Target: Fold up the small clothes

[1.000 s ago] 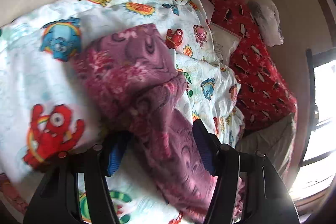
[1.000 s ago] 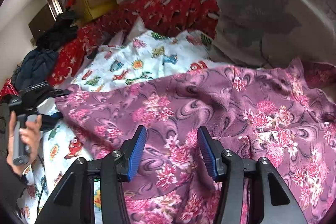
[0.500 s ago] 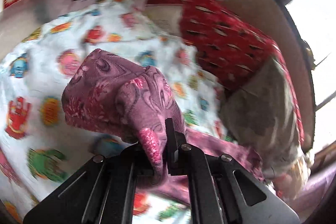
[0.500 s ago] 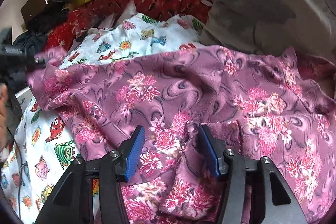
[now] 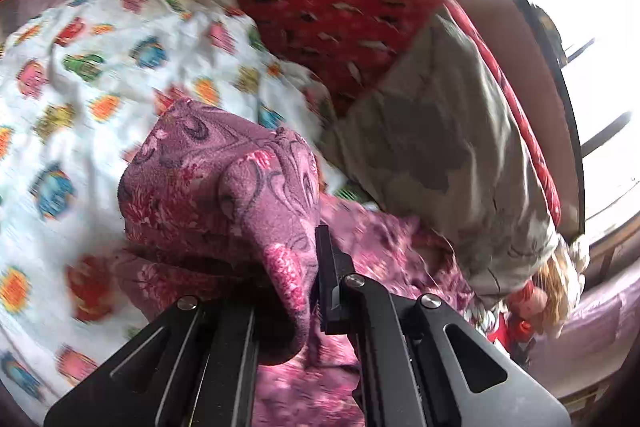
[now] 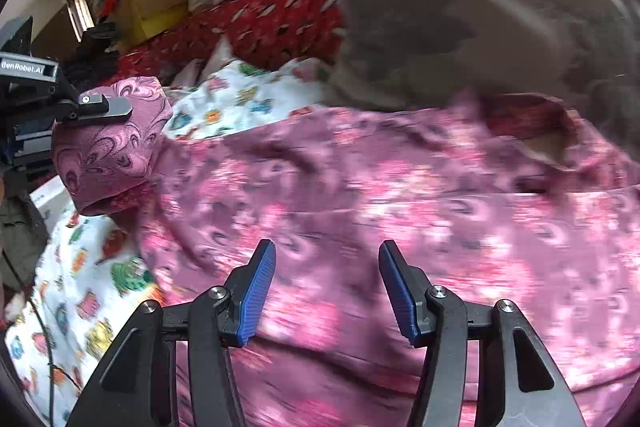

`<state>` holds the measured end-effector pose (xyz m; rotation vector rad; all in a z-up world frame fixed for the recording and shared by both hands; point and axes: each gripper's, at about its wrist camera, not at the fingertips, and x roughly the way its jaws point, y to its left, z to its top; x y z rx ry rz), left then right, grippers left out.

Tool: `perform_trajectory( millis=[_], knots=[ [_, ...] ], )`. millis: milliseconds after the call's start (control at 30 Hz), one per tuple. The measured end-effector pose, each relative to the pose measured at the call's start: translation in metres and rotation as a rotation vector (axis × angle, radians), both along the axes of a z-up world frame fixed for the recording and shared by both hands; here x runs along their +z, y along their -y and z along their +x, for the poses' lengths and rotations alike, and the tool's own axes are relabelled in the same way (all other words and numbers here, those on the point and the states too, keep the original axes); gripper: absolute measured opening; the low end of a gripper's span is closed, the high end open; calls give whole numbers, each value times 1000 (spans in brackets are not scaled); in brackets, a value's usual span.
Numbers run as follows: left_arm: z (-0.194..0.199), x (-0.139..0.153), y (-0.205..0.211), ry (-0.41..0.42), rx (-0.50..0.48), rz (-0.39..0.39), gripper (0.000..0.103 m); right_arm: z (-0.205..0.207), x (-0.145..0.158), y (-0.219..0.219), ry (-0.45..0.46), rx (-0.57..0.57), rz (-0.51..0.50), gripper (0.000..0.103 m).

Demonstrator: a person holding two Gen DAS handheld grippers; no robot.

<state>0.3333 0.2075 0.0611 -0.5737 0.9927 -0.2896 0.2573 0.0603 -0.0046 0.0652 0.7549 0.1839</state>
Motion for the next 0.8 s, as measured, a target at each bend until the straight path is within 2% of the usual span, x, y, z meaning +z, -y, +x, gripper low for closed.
perform_trajectory(
  millis=[233, 367, 433, 567, 633, 700, 800],
  knots=[
    [-8, -6, 74, -22, -57, 31, 4, -23, 3, 66, 1, -81, -38, 55],
    [-12, -14, 119, -40, -96, 68, 4, -37, -8, 110, -20, -142, -53, 55],
    [-14, -21, 141, -59, -117, 77, 4, -41, -17, 131, -40, -164, -25, 55],
    [-21, -43, 184, -110, -157, 118, 4, -53, -25, 149, 2, -145, 52, 56],
    [-25, -54, 202, -130, -174, 171, 9, -56, -25, 150, 10, -145, 57, 57],
    [-29, -66, 218, -156, -210, 224, 32, -56, -26, 150, 15, -139, 55, 59],
    [-35, -69, 227, -183, -244, 261, 33, -58, -26, 151, 17, -132, 66, 61]
  ],
)
